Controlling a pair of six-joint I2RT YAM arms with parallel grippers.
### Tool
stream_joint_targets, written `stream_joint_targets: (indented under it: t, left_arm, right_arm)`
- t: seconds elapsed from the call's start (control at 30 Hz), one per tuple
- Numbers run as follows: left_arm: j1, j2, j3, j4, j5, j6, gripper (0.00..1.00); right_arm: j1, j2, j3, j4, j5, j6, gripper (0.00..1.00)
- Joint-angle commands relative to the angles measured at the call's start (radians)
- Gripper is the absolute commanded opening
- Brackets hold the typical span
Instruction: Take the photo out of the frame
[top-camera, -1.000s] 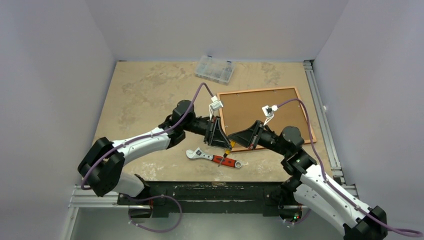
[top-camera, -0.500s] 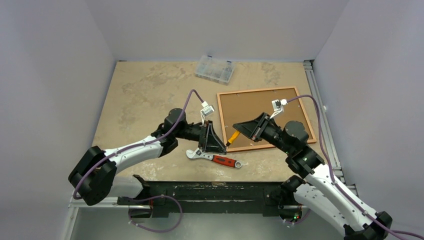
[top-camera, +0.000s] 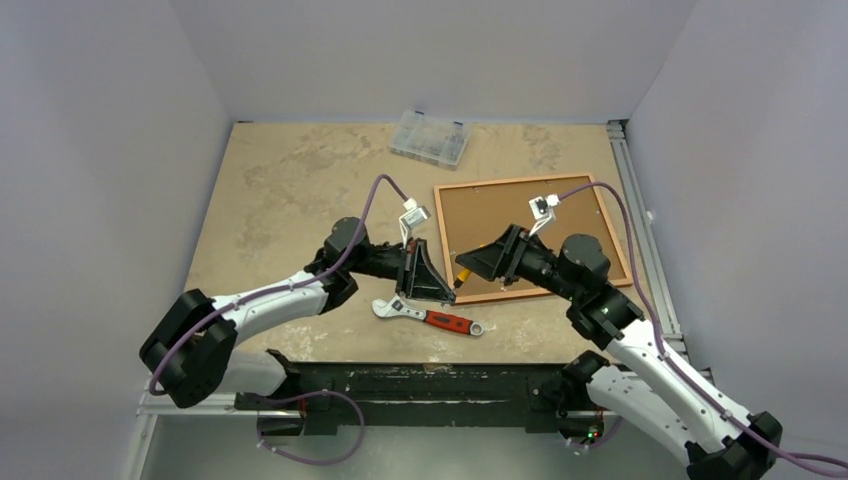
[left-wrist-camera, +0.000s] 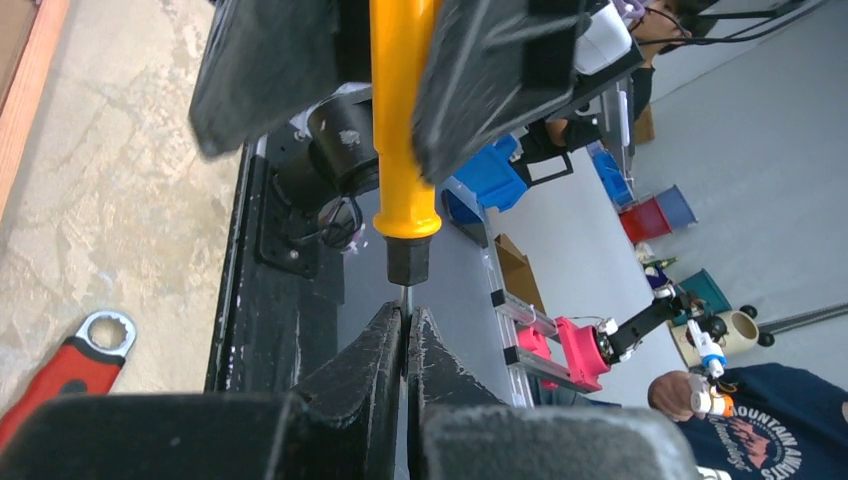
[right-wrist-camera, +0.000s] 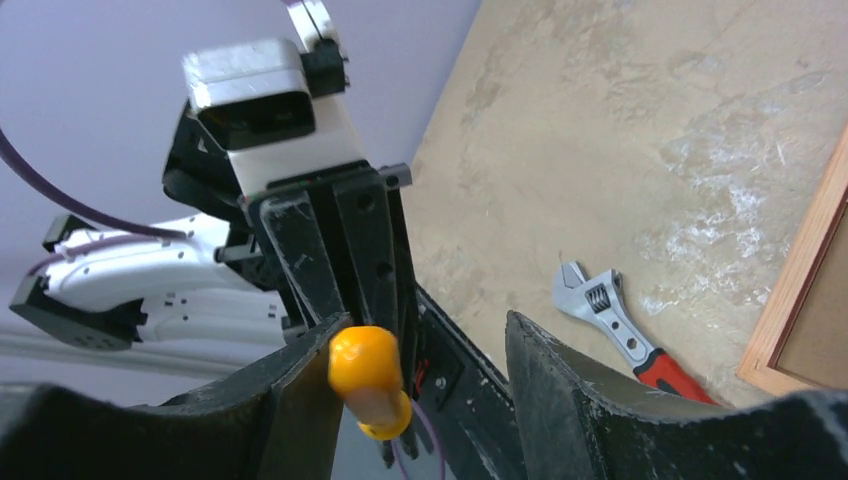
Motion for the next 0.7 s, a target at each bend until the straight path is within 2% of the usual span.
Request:
stream_joint_targets:
  t: [0.0, 0.17, 0.47, 0.5, 0.57, 0.6, 0.63, 0.67]
  left_arm:
    - [-0.004, 0.039, -0.021, 0.32, 0.047, -0.147, 0.0]
    - [-0.004, 0.095, -0.029, 0.459, 0.067, -0.244, 0.0]
    - [-0.005, 0.09, -0.028, 0.415, 0.068, -0.22, 0.0]
    - [-0.006, 0.089, -0.028, 0.412, 0.067, -0.218, 0.0]
    - [-0.005, 0.089, -0.029, 0.408, 0.068, -0.216, 0.0]
    - [-0.005, 0.088, -0.029, 0.403, 0.068, -0.213, 0.0]
    - [-0.004, 0.083, -0.028, 0.389, 0.065, -0.205, 0.0]
    - [0.001, 0.073, -0.025, 0.352, 0.054, -0.182, 0.0]
  right_arm:
    - [0.002, 0.024, 0.026, 0.016, -0.167, -0.062, 0.57]
    - [0.002, 0.03, 0.014, 0.106, -0.248, -0.057, 0.52]
    - [0.002, 0.045, 0.021, 0.086, -0.289, -0.093, 0.49]
    - [0.002, 0.051, 0.025, 0.088, -0.294, -0.095, 0.45]
    - [0.003, 0.06, 0.036, 0.083, -0.287, -0.104, 0.29]
    - [0.002, 0.065, 0.042, 0.078, -0.273, -0.11, 0.09]
    - [0.002, 0.073, 0.052, 0.073, -0.274, -0.117, 0.0]
    - [0.003, 0.081, 0.064, 0.059, -0.27, -0.128, 0.0]
